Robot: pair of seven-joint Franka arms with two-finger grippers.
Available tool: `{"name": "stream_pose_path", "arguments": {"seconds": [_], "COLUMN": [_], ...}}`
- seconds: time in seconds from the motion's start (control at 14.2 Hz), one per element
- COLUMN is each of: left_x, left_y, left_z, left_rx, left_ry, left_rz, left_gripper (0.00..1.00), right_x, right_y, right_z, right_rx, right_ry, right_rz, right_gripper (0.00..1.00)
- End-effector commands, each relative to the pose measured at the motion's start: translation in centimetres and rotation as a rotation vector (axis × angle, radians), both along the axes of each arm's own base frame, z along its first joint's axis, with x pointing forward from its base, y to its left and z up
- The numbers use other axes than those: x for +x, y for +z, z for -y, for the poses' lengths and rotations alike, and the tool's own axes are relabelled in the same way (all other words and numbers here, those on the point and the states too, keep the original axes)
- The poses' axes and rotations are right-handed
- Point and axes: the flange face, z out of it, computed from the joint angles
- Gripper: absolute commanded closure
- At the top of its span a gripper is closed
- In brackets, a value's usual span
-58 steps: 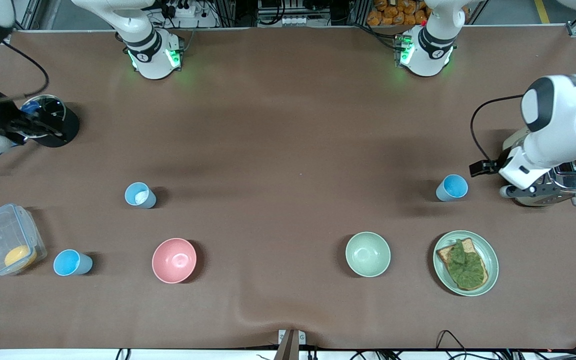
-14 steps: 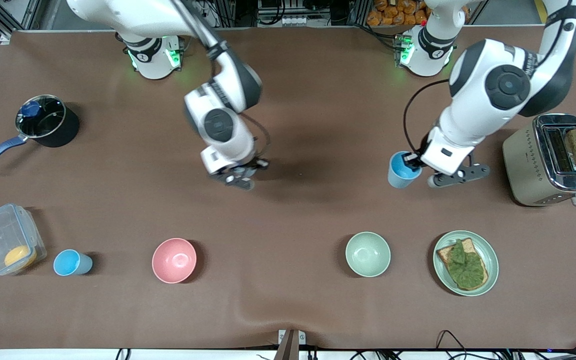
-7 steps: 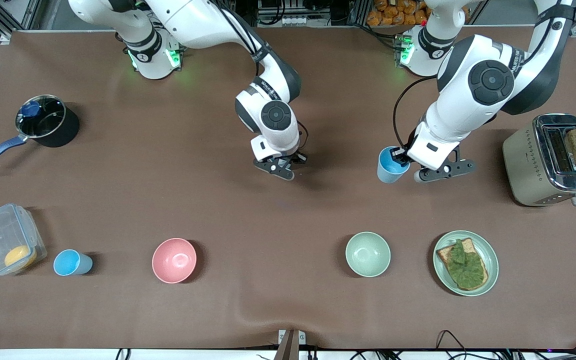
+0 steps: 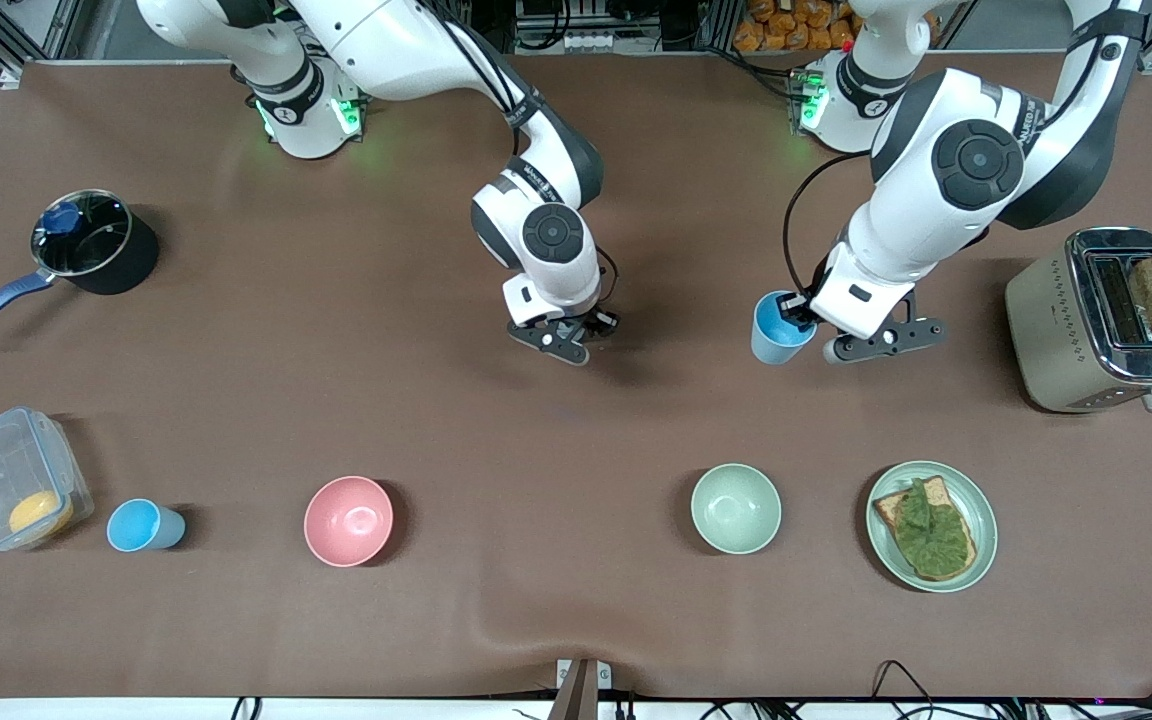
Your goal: Stack blue cups with both arms
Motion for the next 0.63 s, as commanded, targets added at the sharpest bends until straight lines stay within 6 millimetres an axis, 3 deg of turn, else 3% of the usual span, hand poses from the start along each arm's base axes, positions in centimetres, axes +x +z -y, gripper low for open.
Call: {"name": "stream_pose_path", "arguments": {"seconds": [0.0, 0.21, 0.42, 0.56], "left_x": [-0.1, -0.5, -1.8, -2.7], "left_y": [0.5, 0.4, -0.6, -1.3], "left_z": [0.5, 1.5, 4.5, 7.9], "left_rx": [-0.016, -0.030, -0.044, -0.057], "left_ry": [0.016, 0.017, -0.014, -0.009], "left_rz": [-0.020, -0.030, -0.062, -0.088], "left_gripper": [1.00, 1.00, 1.00, 1.00], "right_x": [2.5, 5.6, 9.5, 11.9], "right_y": [3.9, 9.3, 13.7, 16.2], "right_z": [0.4, 4.1, 11.2, 16.2], "right_rx": [-0.018, -0.021, 0.000, 0.023], "right_ry": [-0.009, 0.067, 0.145, 0.182], "right_rz": [-0.022, -0.076, -0.095, -0.084], "right_gripper": [0.00, 0.00, 0.00, 0.00]}}
